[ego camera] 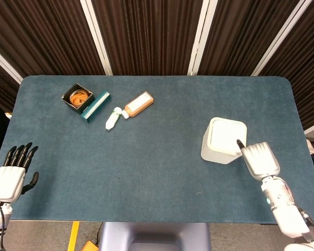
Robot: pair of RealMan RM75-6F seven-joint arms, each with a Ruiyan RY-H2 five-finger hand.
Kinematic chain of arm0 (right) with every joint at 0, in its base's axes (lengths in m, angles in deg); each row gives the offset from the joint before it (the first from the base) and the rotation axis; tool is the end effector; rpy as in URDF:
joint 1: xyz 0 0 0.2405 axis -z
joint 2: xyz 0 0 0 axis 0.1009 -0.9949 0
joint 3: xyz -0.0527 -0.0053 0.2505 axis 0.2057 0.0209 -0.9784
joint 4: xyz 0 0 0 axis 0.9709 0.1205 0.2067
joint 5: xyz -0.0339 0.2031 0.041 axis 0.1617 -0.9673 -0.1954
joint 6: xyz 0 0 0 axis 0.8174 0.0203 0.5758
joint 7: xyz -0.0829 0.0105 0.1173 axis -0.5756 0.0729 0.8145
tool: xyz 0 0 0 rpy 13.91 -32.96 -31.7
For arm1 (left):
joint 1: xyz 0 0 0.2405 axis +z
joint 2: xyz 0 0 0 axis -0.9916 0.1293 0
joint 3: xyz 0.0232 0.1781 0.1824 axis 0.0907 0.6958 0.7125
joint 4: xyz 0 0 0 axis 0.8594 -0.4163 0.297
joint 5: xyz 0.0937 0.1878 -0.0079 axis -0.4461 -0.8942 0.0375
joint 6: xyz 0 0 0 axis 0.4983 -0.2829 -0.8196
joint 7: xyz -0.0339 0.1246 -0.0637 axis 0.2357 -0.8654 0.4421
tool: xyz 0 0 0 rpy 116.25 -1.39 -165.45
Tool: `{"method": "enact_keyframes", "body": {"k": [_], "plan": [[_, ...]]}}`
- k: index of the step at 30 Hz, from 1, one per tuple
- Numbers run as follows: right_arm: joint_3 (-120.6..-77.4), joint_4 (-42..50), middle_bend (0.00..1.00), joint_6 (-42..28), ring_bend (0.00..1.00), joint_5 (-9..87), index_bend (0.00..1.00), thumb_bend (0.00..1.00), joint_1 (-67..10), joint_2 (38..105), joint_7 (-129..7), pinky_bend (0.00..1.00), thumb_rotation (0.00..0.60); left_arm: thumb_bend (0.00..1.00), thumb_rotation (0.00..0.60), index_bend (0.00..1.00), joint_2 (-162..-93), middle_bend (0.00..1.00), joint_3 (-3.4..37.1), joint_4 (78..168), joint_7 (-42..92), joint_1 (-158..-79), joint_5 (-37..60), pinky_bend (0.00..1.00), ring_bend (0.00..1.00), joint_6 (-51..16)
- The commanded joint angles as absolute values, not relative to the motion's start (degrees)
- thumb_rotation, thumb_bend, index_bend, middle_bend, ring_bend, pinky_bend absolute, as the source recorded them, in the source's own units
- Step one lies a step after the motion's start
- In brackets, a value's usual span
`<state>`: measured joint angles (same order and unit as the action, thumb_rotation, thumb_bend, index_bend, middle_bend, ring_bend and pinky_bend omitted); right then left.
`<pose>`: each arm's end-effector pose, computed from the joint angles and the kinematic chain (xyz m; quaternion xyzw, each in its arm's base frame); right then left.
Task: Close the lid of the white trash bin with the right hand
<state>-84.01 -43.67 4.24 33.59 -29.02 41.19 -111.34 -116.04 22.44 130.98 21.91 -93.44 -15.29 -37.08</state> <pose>-0.1965 -0.2540 0.1483 0.7524 -0.2508 0.1707 0.5847 -0.3167 0.2166 0.1319 -0.6467 -0.3135 -0.3746 0.5858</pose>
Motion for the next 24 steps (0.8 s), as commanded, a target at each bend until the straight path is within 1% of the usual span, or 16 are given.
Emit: {"method": "enact_keyframes", "body": {"k": [1,2,3,4,5,6,8,9,10,12,13,14,15,18,24], "plan": [[-80.51,-43.81,0.99,10.61,0.96,49.23,0.24,0.55,-21.11,38.70,-102.40,0.98,0.600,0.46,0.600,0.00,-115.98,0.00,22.58,131.06,22.00,-93.32,-15.69,0.02,0.00,-37.44],[-79.51,-43.20,0.92,12.54,0.87,52.67,0.19,0.55,-18.97,39.01,-100.58,0.91,0.600,0.46,0.600,0.00,-115.93,0.00,22.68,131.21,22.00,-93.23,-16.02,0.02,0.00,-37.76],[-78.78,-42.63,0.83,14.10,0.77,55.19,0.15,0.55,-17.26,39.46,-98.91,0.81,0.600,0.46,0.600,0.00,-115.90,0.00,22.74,131.30,22.00,-93.17,-16.22,0.02,0.00,-37.97],[-78.06,-41.76,0.70,15.66,0.65,57.77,0.10,0.54,-15.52,40.17,-96.97,0.69,0.600,0.46,0.600,0.00,-115.88,0.00,22.84,131.45,21.98,-93.08,-16.58,0.02,0.00,-38.32],[-77.36,-40.46,0.51,17.25,0.47,60.39,0.04,0.52,-13.79,41.11,-94.87,0.52,0.600,0.46,0.600,0.00,-115.85,0.00,22.95,131.55,21.97,-93.00,-16.95,0.02,0.00,-38.63],[-76.64,-37.86,0.32,19.63,0.28,63.84,0.01,0.48,-11.49,42.75,-92.13,0.34,0.600,0.46,0.600,0.00,-115.71,0.00,23.23,131.80,21.97,-92.77,-17.64,0.02,0.00,-39.29],[-76.07,-32.48,0.11,23.39,0.08,68.01,0.00,0.42,-8.09,46.21,-88.53,0.12,0.600,0.46,0.600,0.00,-115.45,0.00,23.71,132.23,22.13,-92.46,-18.94,0.02,0.00,-40.34],[-75.90,-28.19,0.05,25.48,0.03,69.90,0.00,0.40,-6.02,48.86,-86.63,0.05,0.600,0.46,0.600,0.00,-115.35,0.00,23.92,132.55,22.18,-92.38,-19.86,0.02,0.00,-41.04],[-75.97,-24.70,0.01,26.87,0.00,70.87,0.00,0.38,-4.61,50.92,-85.32,0.01,0.600,0.46,0.600,0.00,-115.26,0.00,24.08,132.71,22.24,-92.23,-20.50,0.02,0.00,-41.64],[-76.74,-16.24,0.00,29.42,0.00,71.14,0.00,0.35,-1.68,55.52,-81.88,0.00,0.600,0.46,0.600,0.00,-115.13,0.00,24.72,132.81,22.79,-91.68,-22.27,0.02,0.00,-43.36],[-77.10,-14.63,0.00,29.19,0.00,69.21,0.00,0.34,-0.54,56.83,-80.24,0.00,0.600,0.46,0.600,0.00,-115.12,0.00,24.96,132.77,23.10,-91.50,-22.89,0.02,0.00,-43.90],[-77.38,-14.34,0.00,27.93,0.00,68.12,0.00,0.33,-0.44,57.05,-79.87,0.00,0.600,0.46,0.600,0.00,-115.06,0.00,25.22,132.82,23.32,-91.39,-23.47,0.02,0.00,-44.27],[-77.57,-13.43,0.00,27.73,0.00,69.44,0.00,0.32,-0.78,56.57,-77.81,0.00,0.600,0.46,0.600,0.00,-115.00,0.00,25.55,132.81,23.65,-91.27,-24.20,0.02,0.00,-44.67],[-79.43,-12.07,0.00,30.06,0.00,69.43,0.00,0.32,0.61,56.28,-76.23,0.00,0.600,0.46,0.600,0.00,-114.67,0.00,25.87,133.26,23.81,-91.10,-24.01,0.02,0.00,-44.17],[-80.43,-13.04,0.00,29.96,0.00,70.16,0.00,0.32,2.04,54.66,-74.39,0.00,0.600,0.46,0.600,0.00,-114.06,0.00,25.33,134.28,23.40,-91.10,-22.75,0.02,0.00,-43.36]]}}
